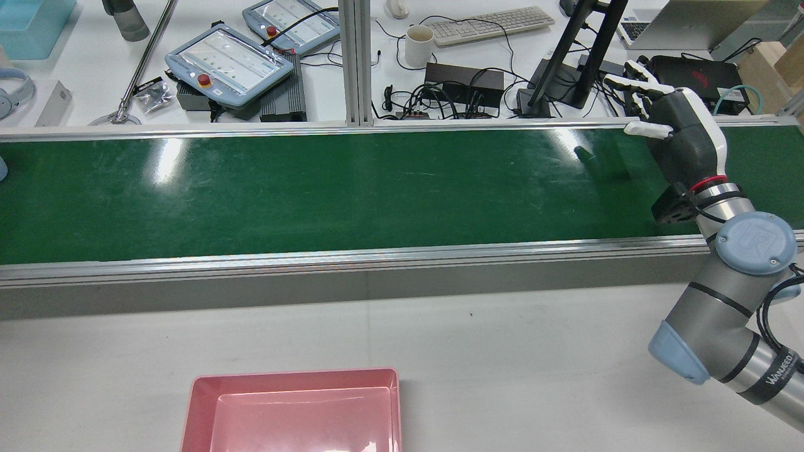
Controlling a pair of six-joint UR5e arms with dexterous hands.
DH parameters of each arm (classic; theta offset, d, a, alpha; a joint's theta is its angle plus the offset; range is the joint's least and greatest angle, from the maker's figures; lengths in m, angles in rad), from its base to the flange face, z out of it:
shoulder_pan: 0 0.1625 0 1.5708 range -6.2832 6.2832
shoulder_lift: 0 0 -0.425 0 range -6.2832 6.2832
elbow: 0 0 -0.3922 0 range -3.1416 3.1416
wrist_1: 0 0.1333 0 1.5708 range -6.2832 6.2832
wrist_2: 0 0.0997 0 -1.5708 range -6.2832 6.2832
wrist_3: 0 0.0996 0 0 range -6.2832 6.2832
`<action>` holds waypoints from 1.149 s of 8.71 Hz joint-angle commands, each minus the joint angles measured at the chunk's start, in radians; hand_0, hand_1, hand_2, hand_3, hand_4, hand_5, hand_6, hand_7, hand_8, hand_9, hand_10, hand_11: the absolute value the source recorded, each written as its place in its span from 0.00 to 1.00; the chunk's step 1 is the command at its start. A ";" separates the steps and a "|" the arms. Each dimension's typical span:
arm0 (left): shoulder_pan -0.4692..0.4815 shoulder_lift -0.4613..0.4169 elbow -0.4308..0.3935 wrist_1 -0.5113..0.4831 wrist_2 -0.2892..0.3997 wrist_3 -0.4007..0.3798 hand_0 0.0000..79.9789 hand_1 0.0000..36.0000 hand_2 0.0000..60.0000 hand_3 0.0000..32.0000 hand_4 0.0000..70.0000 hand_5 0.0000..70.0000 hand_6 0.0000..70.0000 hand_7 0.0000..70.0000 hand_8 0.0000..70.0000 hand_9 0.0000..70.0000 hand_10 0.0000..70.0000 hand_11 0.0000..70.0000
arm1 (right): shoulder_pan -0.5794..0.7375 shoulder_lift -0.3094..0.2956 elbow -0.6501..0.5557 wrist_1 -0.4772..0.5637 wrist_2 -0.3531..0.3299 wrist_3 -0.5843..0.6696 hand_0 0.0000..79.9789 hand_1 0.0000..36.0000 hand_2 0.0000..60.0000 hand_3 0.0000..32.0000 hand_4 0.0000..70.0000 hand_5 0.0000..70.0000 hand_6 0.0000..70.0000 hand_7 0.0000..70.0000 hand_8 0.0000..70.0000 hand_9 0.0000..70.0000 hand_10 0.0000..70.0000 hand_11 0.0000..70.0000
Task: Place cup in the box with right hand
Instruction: 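Raise the right hand above the conveyor near its far end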
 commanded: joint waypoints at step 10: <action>0.000 0.000 0.002 -0.002 0.000 0.000 0.00 0.00 0.00 0.00 0.00 0.00 0.00 0.00 0.00 0.00 0.00 0.00 | -0.027 0.039 -0.046 -0.048 0.016 -0.043 0.57 0.00 0.00 0.26 0.56 0.01 0.03 0.27 0.01 0.04 0.02 0.03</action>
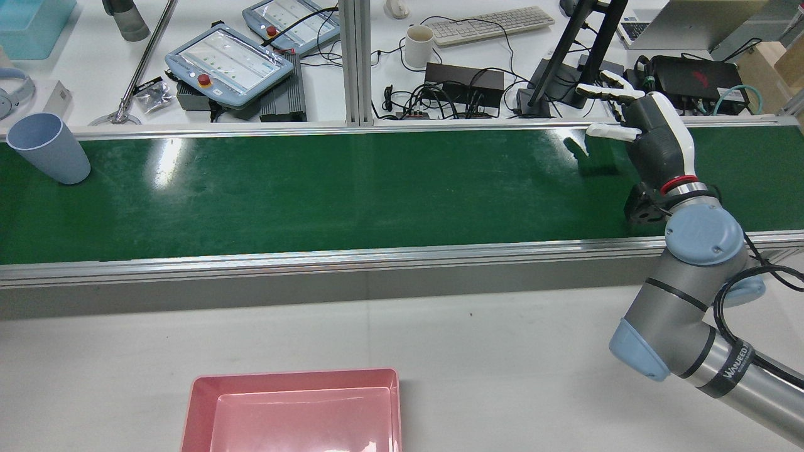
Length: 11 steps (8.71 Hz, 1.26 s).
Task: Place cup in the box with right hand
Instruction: 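Hold the open right hand beside the belt as the blue cup approaches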
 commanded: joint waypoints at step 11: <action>0.000 0.000 0.000 0.000 0.001 0.000 0.00 0.00 0.00 0.00 0.00 0.00 0.00 0.00 0.00 0.00 0.00 0.00 | -0.003 0.005 -0.054 0.038 -0.003 -0.026 0.58 0.00 0.00 0.21 0.61 0.00 0.03 0.28 0.01 0.04 0.02 0.03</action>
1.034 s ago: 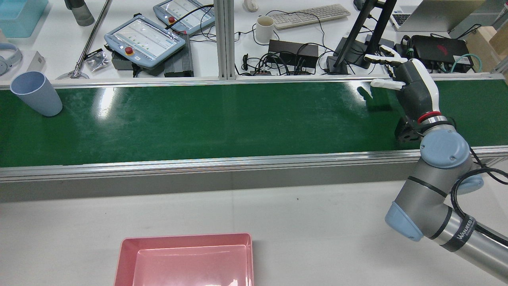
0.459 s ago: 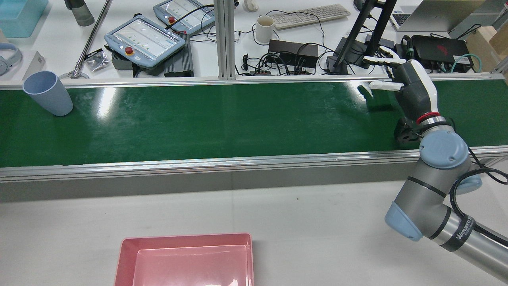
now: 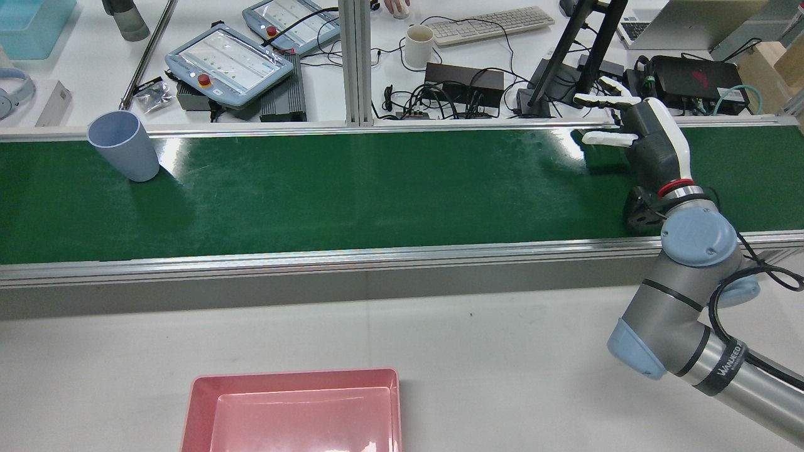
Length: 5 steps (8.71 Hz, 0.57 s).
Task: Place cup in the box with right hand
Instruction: 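Hold the open right hand beside the belt as the blue cup approaches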
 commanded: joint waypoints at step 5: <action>0.000 0.000 0.000 0.002 0.000 0.000 0.00 0.00 0.00 0.00 0.00 0.00 0.00 0.00 0.00 0.00 0.00 0.00 | 0.000 0.036 0.005 0.015 -0.002 -0.009 0.58 0.00 0.00 0.21 0.61 0.01 0.03 0.27 0.00 0.04 0.02 0.04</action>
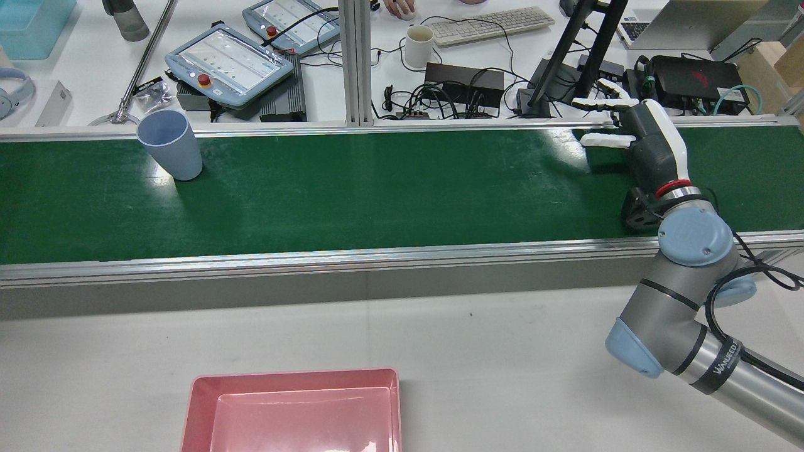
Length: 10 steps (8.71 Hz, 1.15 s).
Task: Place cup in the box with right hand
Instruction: 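Hold the open right hand beside the belt as the blue cup approaches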
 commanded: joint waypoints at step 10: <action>0.000 0.000 0.000 0.001 -0.002 0.000 0.00 0.00 0.00 0.00 0.00 0.00 0.00 0.00 0.00 0.00 0.00 0.00 | 0.000 0.020 -0.011 0.055 -0.011 -0.041 0.58 0.00 0.00 0.15 0.56 0.01 0.03 0.25 0.00 0.05 0.05 0.08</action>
